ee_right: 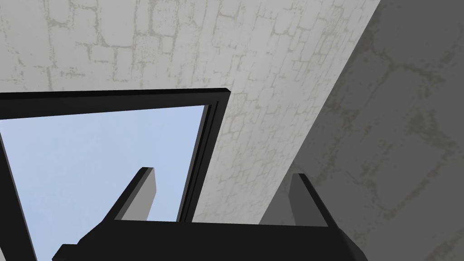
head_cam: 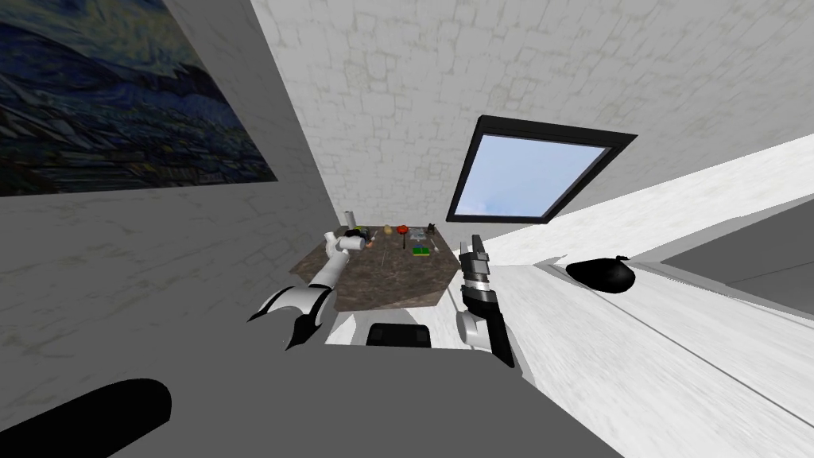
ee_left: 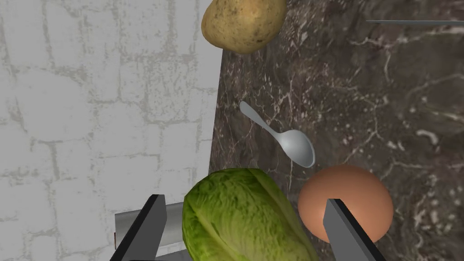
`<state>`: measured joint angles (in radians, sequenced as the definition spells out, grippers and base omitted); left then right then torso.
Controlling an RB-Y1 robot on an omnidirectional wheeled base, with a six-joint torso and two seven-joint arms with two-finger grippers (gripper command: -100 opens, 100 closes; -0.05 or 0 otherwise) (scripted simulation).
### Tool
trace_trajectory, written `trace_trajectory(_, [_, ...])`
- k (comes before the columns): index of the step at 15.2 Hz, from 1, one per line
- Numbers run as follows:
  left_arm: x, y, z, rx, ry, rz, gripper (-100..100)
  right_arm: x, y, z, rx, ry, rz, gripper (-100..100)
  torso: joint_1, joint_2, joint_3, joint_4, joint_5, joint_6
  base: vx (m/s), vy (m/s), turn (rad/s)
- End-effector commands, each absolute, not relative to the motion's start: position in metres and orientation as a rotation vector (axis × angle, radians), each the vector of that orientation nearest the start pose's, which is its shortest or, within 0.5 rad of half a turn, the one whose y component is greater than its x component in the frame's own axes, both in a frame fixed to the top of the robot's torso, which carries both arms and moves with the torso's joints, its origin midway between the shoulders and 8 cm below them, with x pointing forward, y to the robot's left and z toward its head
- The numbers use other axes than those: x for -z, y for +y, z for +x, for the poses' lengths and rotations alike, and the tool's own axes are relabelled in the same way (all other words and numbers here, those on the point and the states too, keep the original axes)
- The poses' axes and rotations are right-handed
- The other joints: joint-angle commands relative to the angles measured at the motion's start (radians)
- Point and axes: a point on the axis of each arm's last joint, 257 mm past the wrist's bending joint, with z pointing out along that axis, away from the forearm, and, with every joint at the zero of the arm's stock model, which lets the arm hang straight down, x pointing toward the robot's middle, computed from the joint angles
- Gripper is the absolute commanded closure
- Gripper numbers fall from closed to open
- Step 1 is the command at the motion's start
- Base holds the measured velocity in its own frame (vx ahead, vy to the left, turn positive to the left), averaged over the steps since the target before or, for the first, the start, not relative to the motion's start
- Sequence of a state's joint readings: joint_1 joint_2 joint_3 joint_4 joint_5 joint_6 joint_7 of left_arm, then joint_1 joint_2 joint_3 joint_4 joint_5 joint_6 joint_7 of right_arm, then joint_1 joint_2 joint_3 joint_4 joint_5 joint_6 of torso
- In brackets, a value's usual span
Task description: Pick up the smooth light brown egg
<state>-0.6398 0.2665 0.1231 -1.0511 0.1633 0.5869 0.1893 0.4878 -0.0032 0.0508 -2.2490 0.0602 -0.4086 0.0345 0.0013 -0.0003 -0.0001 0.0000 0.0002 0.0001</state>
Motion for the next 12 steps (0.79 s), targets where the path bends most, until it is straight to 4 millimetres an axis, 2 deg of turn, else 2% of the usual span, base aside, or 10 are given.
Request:
trace_trajectory(1, [0.241,0.293,0.676,0.964,1.428,-1.751,-100,0.004,-0.258,0.369,-1.260,0.739,0.697,0,0.000,0.000,0.000,0.000,0.000,0.000,0.000,0.026,-0.061])
trace_trajectory(3, [0.238,0.289,0.680,0.951,1.443,-1.786,-100,0.004,-0.258,0.369,-1.260,0.739,0.697,0,0.000,0.000,0.000,0.000,0.000,0.000,0.002,0.024,-0.034])
trace_trajectory(5, [0.251,0.291,0.676,0.923,1.460,-1.815,-100,0.004,-0.258,0.369,-1.260,0.739,0.697,0,0.001,0.000,0.000,0.000,0.000,0.000,0.006,0.027,-0.039])
trace_trajectory(6, [0.246,0.286,0.679,0.912,1.472,-1.846,-100,0.004,-0.258,0.369,-1.260,0.739,0.697,0,0.001,0.000,0.000,0.000,0.000,0.000,0.005,0.026,-0.046])
trace_trajectory(8, [0.258,0.287,0.674,0.885,1.487,-1.872,-100,0.004,-0.258,0.369,-1.260,0.739,0.697,0,0.001,0.000,0.000,0.000,0.000,0.000,0.007,0.029,-0.035])
trace_trajectory(9, [0.253,0.282,0.677,0.872,1.501,-1.904,-100,0.004,-0.258,0.369,-1.260,0.739,0.697,0,0.001,0.000,0.000,0.000,0.000,0.000,0.010,0.029,-0.031])
trace_trajectory(10, [0.263,0.284,0.672,0.849,1.512,-1.926,-100,0.004,-0.258,0.369,-1.260,0.739,0.697,0,0.001,-0.001,0.000,0.000,0.000,0.000,0.014,0.035,-0.042])
trace_trajectory(12, [0.261,0.279,0.673,0.828,1.528,-1.962,-100,0.004,-0.258,0.369,-1.260,0.739,0.697,0,0.001,-0.001,0.000,0.000,0.000,0.000,0.011,0.029,-0.030])
